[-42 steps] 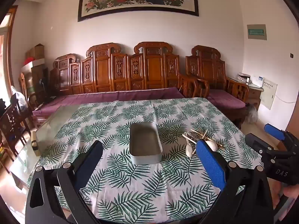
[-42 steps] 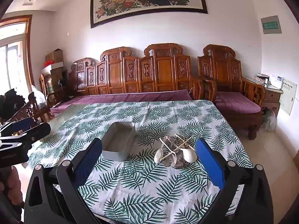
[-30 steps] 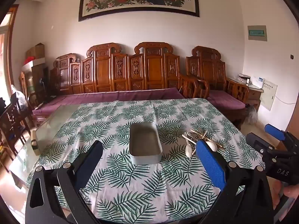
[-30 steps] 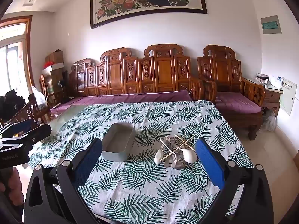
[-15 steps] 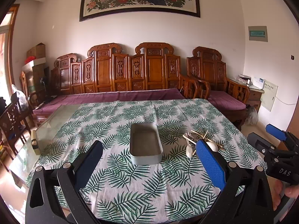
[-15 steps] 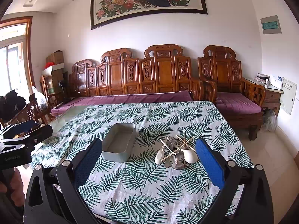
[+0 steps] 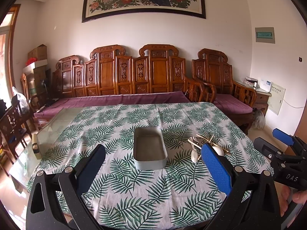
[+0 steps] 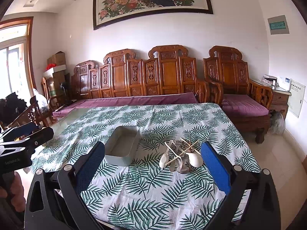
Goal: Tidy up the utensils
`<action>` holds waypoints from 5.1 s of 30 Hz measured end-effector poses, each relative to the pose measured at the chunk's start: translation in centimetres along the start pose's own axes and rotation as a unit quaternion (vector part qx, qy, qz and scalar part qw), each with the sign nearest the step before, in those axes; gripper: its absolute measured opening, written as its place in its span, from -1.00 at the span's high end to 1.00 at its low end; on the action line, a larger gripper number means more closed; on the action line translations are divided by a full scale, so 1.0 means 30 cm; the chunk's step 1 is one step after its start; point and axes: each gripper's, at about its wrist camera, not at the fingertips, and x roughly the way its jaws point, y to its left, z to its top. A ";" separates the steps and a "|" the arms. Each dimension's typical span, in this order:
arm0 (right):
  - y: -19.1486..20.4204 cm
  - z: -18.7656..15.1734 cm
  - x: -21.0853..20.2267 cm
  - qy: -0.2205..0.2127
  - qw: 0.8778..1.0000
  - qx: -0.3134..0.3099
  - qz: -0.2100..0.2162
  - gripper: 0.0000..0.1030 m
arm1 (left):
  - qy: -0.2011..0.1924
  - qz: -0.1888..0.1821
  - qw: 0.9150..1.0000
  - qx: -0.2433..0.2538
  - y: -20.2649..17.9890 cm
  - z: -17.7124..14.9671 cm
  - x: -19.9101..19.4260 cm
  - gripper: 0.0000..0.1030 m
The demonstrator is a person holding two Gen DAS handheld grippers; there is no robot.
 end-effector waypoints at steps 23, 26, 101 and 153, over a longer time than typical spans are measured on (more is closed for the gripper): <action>-0.001 -0.008 0.006 0.000 1.000 0.001 0.001 -0.95 | -0.005 0.000 1.000 -0.001 -0.008 0.003 -0.011 -0.88; -0.003 -0.008 0.007 0.000 1.000 0.002 0.001 -0.95 | -0.005 -0.001 1.000 -0.001 -0.006 0.002 -0.011 -0.88; -0.320 -0.217 0.975 0.259 0.959 -0.105 0.051 0.05 | 0.189 -0.109 0.972 0.087 -0.159 -0.185 0.767 -0.88; -0.550 -0.193 0.853 0.263 0.964 0.008 0.027 0.89 | 0.340 -0.158 0.927 0.014 -0.468 -0.193 1.306 0.34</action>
